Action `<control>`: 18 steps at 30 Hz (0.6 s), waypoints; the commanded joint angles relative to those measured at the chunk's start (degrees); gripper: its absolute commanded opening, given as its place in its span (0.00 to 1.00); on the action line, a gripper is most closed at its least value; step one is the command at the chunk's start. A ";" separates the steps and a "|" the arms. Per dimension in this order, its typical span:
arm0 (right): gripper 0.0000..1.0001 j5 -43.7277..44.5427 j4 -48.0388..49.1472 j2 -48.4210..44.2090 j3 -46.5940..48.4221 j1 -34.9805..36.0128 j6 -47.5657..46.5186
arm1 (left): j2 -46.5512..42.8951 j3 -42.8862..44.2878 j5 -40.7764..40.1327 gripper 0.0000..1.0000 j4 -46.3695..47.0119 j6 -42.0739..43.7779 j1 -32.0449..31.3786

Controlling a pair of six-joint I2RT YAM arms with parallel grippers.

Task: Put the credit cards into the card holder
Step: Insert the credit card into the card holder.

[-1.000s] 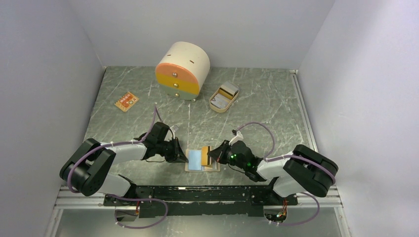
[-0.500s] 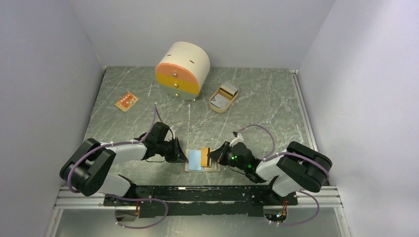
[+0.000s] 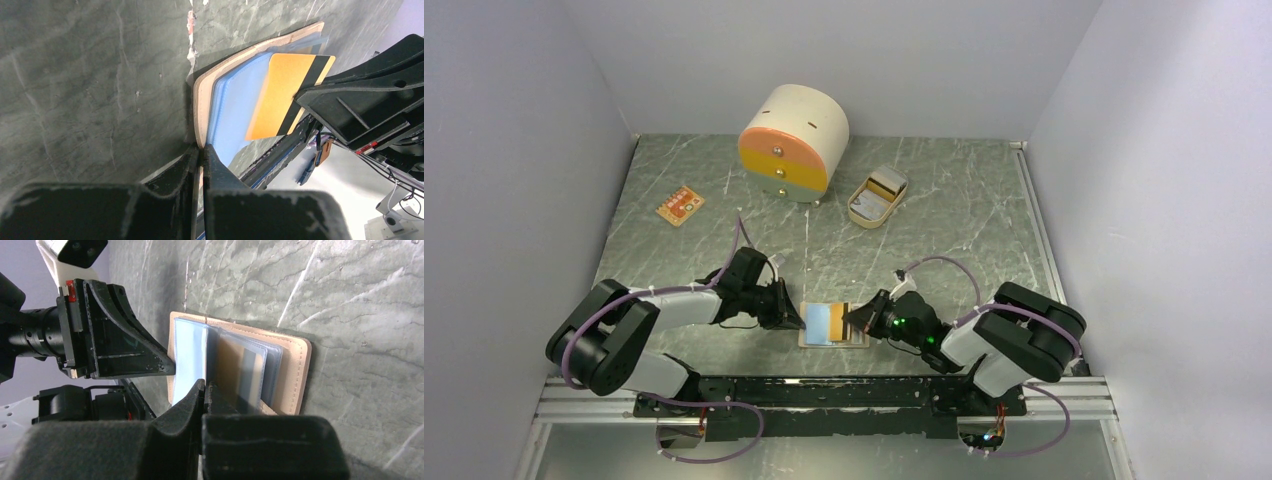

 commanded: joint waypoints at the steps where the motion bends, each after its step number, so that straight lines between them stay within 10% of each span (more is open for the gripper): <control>1: 0.02 -0.54 1.02 0.39 -0.81 -0.15 1.08 | 0.90 -0.35 0.63 0.09 1.73 -0.11 -0.25; 18: 0.00 -2.49 8.61 5.09 -1.53 -0.19 5.61 | 0.30 -0.76 0.65 0.09 1.71 -0.17 -0.29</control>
